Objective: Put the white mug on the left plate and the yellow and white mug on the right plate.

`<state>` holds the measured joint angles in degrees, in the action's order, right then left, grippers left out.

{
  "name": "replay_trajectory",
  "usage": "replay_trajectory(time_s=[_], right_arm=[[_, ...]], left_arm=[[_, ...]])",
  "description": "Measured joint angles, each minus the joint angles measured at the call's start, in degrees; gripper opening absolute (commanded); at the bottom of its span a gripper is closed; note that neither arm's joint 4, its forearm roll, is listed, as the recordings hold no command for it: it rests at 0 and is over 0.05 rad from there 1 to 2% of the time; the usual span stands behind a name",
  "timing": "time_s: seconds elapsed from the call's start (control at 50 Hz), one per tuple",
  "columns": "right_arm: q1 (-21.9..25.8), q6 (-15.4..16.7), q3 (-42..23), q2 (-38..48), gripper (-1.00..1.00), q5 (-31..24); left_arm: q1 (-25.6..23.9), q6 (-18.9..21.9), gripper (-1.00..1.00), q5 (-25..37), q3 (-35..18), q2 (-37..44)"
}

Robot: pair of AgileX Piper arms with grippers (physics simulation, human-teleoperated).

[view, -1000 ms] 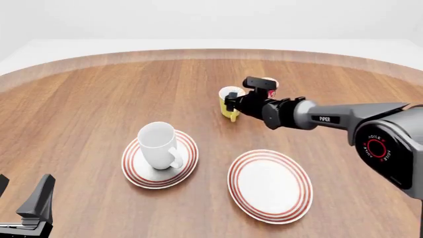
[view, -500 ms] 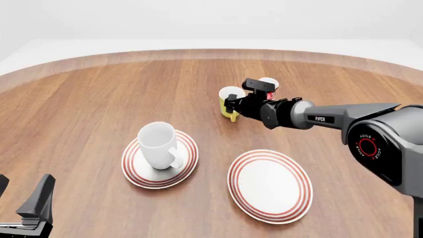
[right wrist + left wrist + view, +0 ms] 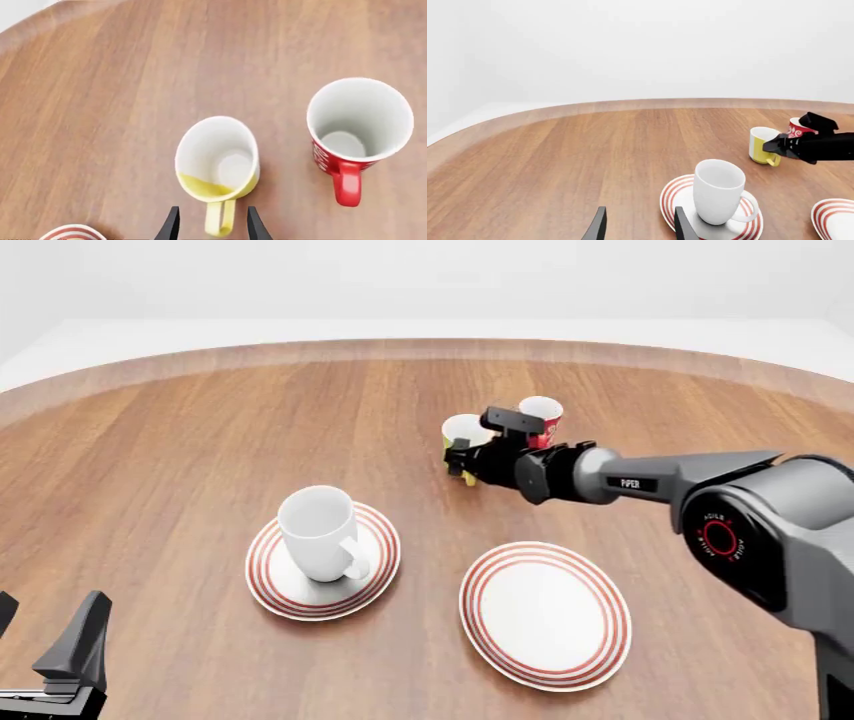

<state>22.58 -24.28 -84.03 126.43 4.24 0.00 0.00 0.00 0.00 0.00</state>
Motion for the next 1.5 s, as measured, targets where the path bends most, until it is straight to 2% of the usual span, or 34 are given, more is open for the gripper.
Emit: replay_trajectory(time_s=[0.58, 0.6, 1.06, 1.5], right_arm=[[0.33, -1.07, -3.12, 2.36, 1.00, -3.56], [0.33, -1.07, -3.13, 2.36, -1.00, -3.59], [0.29, 0.43, -1.46, 0.23, -1.00, -3.09], [-0.13, 3.02, 4.33, -7.49, -1.00, -1.62]], left_arm=[[0.00, 0.00, 1.00, 0.00, 0.00, 0.00], [0.00, 0.00, 1.00, 0.00, 0.00, 0.00], [0.00, 0.00, 1.00, 0.00, 0.00, 0.00], [0.00, 0.00, 1.00, 0.00, 0.00, 0.00]])
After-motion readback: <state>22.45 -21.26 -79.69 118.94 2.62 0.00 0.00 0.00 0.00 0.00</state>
